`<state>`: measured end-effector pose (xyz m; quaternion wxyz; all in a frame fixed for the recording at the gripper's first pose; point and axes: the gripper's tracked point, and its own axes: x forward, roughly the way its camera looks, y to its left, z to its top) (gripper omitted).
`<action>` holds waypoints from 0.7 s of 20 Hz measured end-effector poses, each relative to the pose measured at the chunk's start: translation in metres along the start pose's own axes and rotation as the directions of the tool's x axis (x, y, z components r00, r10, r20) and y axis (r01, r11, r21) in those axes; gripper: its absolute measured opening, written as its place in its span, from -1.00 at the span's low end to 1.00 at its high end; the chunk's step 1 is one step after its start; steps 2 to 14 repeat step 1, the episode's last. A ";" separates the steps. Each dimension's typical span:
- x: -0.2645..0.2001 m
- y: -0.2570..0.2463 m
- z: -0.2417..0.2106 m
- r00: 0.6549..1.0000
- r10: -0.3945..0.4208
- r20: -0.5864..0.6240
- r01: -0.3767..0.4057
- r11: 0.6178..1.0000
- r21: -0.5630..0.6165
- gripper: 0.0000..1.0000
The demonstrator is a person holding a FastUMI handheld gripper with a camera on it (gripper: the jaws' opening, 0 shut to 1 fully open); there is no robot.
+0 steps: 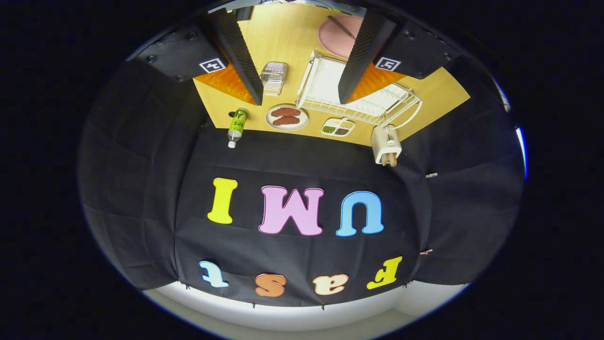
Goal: Take the plate from the dish rack, then take the spoon from the basket and place it into the plate.
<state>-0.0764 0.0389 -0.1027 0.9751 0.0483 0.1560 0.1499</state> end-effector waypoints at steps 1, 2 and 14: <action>0.001 0.001 -0.001 1.000 0.001 0.000 -0.001 1.000 -0.001 0.96; 0.001 0.001 -0.001 1.000 0.001 0.000 -0.001 1.000 -0.001 0.96; 0.001 0.001 -0.001 1.000 0.001 0.000 -0.001 1.000 -0.001 0.96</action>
